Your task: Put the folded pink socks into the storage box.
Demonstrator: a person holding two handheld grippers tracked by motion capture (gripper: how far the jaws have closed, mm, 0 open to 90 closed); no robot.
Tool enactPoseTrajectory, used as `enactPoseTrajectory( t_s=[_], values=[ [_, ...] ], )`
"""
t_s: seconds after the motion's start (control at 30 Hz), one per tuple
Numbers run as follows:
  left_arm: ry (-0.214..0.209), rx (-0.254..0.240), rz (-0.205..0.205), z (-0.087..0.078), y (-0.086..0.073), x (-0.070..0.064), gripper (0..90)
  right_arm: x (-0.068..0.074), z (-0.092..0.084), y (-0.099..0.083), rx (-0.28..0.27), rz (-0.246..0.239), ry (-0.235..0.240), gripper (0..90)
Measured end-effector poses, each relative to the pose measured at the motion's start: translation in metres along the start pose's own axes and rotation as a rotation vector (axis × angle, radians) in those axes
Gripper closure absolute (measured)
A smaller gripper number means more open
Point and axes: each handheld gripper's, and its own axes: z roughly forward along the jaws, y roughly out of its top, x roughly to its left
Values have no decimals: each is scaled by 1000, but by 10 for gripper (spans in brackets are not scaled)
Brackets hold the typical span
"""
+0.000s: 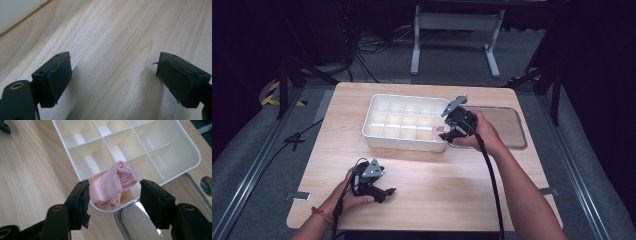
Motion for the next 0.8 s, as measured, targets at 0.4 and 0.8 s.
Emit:
enactPoseTrajectory(
  t_s=[0.4,0.8],
  values=[
    [3,-9,-2,1,0,0,133,9,-15,-13,1,-7,-61,396],
    [3,-9,-3,1,0,0,133,18,-27,-30,-16,-20,-91,384]
  ],
)
